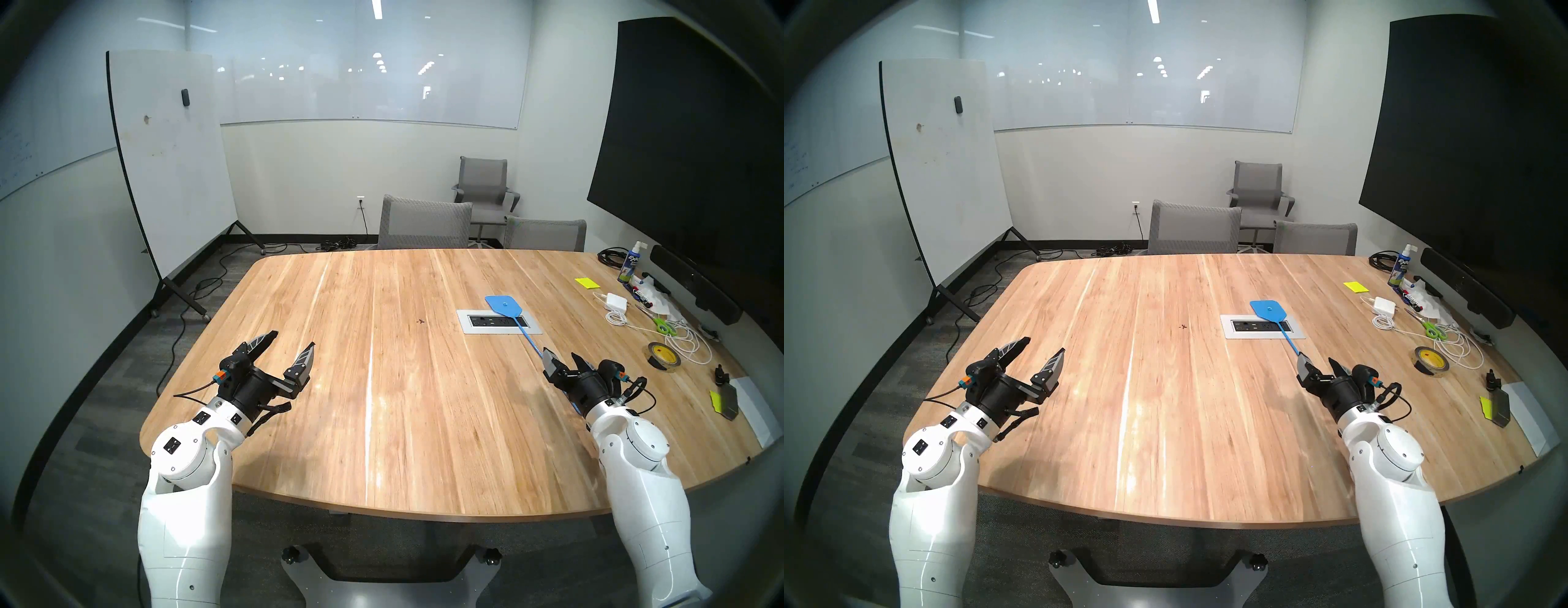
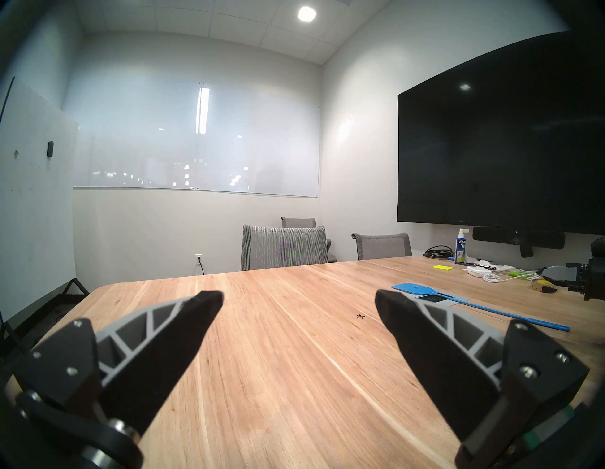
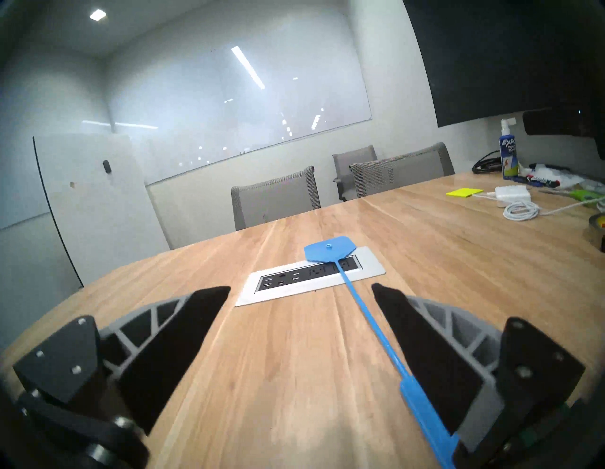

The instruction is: Swat a bug on table

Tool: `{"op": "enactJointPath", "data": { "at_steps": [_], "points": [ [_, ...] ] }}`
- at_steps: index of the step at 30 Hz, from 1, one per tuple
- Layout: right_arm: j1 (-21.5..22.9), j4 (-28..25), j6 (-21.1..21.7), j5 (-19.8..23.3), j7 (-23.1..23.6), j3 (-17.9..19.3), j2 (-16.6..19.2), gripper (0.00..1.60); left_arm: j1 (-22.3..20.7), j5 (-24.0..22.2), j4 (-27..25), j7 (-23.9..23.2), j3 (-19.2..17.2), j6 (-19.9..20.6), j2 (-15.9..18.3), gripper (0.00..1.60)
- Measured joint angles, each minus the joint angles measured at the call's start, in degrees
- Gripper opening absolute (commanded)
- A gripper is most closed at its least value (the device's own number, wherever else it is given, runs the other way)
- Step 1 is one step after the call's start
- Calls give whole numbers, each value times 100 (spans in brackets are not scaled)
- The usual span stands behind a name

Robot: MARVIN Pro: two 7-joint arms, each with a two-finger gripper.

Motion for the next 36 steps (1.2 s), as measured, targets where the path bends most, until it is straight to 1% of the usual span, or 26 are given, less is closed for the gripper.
{"op": "enactJointPath", "data": {
  "at_steps": [5, 10, 15, 22, 29, 36],
  "points": [
    [69, 127, -463, -393, 139, 0, 41, 160, -5, 6, 3, -12, -5, -1, -8, 160],
    [128, 126, -895, -662, 269, 48, 41, 160, -9, 11, 3, -22, -13, -2, -16, 160],
    [164, 90, -1342, -875, 415, 105, 2, 160, -12, 17, 3, -32, -18, -2, -25, 160],
    [151, 76, -1951, -1110, 664, 146, -165, 160, -14, 27, 2, -42, -25, -2, -37, 160],
    [59, 42, -2594, -1150, 996, 274, -407, 160, -15, 39, -6, -52, -35, -2, -50, 160],
    [-19, 11, -3236, -901, 1501, 438, -642, 160, -14, 57, -23, -55, -44, 1, -67, 160]
  ]
}}
